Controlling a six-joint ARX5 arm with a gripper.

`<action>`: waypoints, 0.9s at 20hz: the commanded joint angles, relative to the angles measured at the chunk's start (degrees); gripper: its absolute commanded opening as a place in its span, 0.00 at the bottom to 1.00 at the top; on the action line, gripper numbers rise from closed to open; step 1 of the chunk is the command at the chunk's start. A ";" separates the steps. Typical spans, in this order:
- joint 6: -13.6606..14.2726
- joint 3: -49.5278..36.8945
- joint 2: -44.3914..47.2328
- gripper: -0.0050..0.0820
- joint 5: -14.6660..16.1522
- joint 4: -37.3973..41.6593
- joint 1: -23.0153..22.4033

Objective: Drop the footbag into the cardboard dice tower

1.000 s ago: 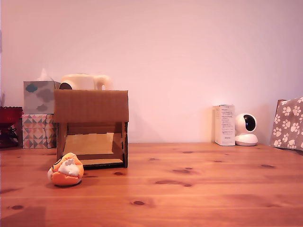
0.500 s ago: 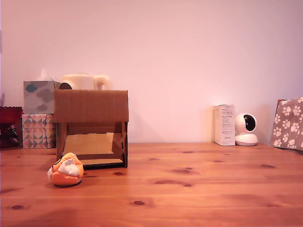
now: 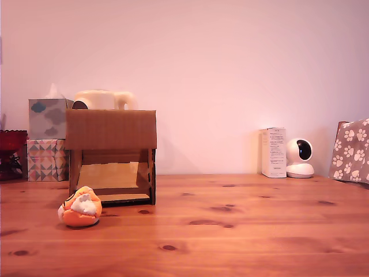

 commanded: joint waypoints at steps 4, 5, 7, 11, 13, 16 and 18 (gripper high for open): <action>2.73 0.39 10.62 0.03 -2.34 4.70 -5.88; 2.75 0.39 13.14 0.03 -2.36 5.90 -6.69; 2.73 0.39 19.17 0.03 -2.36 8.87 -7.78; 2.69 0.39 28.81 0.03 -2.34 15.45 -7.89; 2.67 0.39 32.61 0.26 -2.32 18.71 -7.89; 2.89 0.39 38.18 0.96 -2.64 25.53 -7.89; 3.34 0.39 41.79 0.91 -4.02 29.90 -7.89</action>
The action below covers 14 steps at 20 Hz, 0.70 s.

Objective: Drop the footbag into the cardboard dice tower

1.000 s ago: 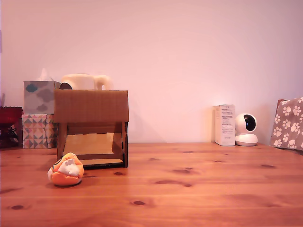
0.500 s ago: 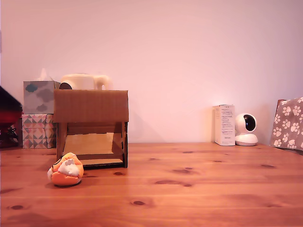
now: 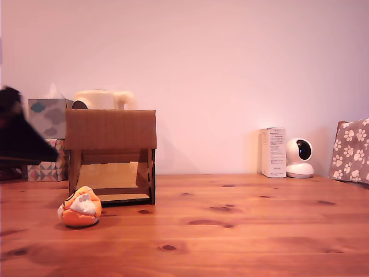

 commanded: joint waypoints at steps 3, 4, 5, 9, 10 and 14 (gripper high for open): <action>1.86 0.35 6.23 0.91 -0.92 7.54 -0.02; 2.58 0.35 8.15 0.91 -0.90 9.27 -0.04; 2.62 0.35 9.94 0.91 -0.92 10.88 -0.02; 2.62 0.68 17.49 0.91 -0.92 18.12 -0.02; 2.91 1.11 19.52 0.91 -0.90 19.50 0.07; 4.48 5.14 27.82 0.91 -0.90 21.09 0.07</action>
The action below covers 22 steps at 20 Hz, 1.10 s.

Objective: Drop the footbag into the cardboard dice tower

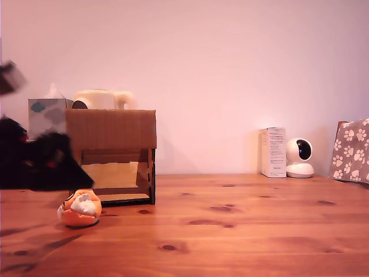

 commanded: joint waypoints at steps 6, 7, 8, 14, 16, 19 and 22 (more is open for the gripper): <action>2.03 7.89 12.81 0.91 -0.24 0.02 0.63; 2.03 8.55 14.12 0.91 -0.24 -0.48 0.74; 1.99 9.05 14.99 0.91 -0.24 -1.22 0.92; 2.01 9.35 15.30 0.24 -0.46 -2.78 0.92; 1.99 9.35 14.12 0.20 -0.35 -3.41 0.76; 1.99 9.35 8.31 0.20 0.11 -7.08 0.70; 1.75 9.35 -0.33 0.20 0.28 -13.42 0.37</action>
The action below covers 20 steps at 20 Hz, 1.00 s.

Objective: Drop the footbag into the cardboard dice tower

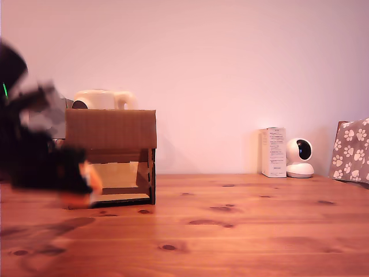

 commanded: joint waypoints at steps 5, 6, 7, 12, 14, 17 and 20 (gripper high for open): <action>-0.39 0.09 -14.49 0.20 0.39 -7.06 -1.09; -0.39 0.11 -16.20 0.20 0.39 -7.04 -1.09; -0.39 0.13 -17.68 0.20 0.39 -6.95 -1.09; -0.39 0.20 -20.02 0.20 0.35 1.29 -1.09; -0.37 1.53 -19.89 0.20 0.33 4.15 -1.09; 0.35 5.88 -19.63 0.20 -0.11 4.11 -1.07; 0.81 12.39 -16.98 0.20 -0.57 1.38 -0.63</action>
